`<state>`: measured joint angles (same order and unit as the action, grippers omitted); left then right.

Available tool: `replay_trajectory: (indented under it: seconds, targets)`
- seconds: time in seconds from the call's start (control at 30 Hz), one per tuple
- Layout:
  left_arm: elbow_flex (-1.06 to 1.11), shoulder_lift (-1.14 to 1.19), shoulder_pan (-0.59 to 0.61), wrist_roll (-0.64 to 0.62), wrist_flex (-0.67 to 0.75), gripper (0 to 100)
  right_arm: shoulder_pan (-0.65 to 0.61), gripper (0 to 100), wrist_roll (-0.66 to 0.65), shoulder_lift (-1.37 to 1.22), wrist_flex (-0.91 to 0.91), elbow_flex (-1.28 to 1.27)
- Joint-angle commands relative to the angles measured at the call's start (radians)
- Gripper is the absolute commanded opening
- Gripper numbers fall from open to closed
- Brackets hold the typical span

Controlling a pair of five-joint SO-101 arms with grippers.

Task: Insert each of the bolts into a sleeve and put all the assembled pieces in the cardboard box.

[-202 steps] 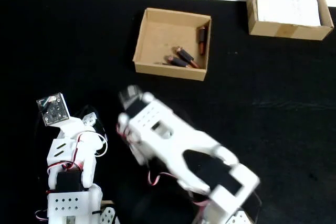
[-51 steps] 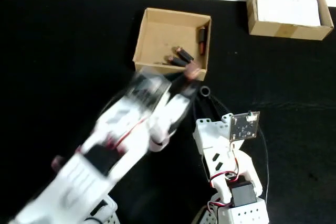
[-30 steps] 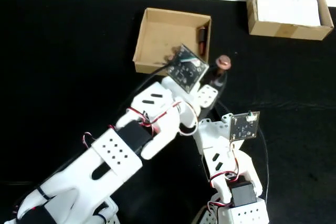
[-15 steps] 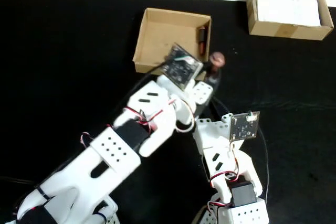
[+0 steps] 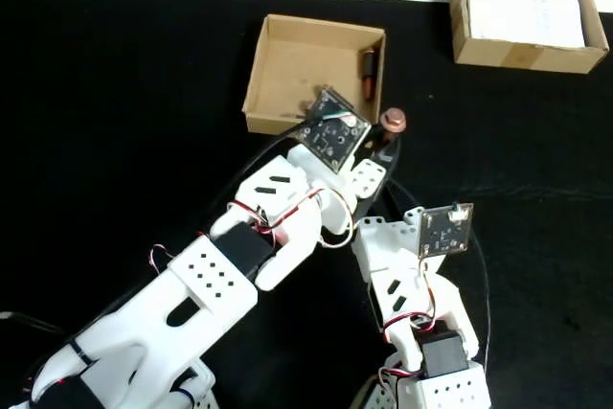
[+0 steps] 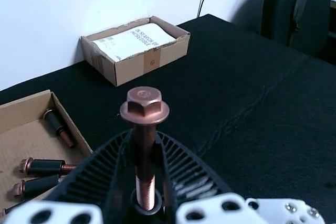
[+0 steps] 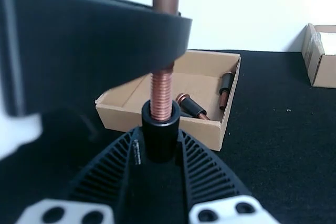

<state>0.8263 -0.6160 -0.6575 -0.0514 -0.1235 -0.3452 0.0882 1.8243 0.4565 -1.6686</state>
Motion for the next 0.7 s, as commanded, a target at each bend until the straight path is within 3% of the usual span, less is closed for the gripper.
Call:
replay_trajectory:
  seconds: [0.0,0.17,0.37,0.67]
  targets:
    - [0.004,-0.005,0.005,-0.005,0.020,1,-0.004,0.7,0.011,0.008,-0.024,-0.070]
    - [0.025,-0.005,0.013,-0.003,0.032,1,-0.004,0.7,0.009,0.008,-0.024,-0.070]
    - [0.050,-0.005,0.033,0.003,0.169,1,-0.004,0.7,0.009,0.008,-0.024,-0.070]
    - [0.205,-0.013,0.035,0.003,0.169,1,-0.004,0.7,0.009,0.008,-0.021,-0.068]
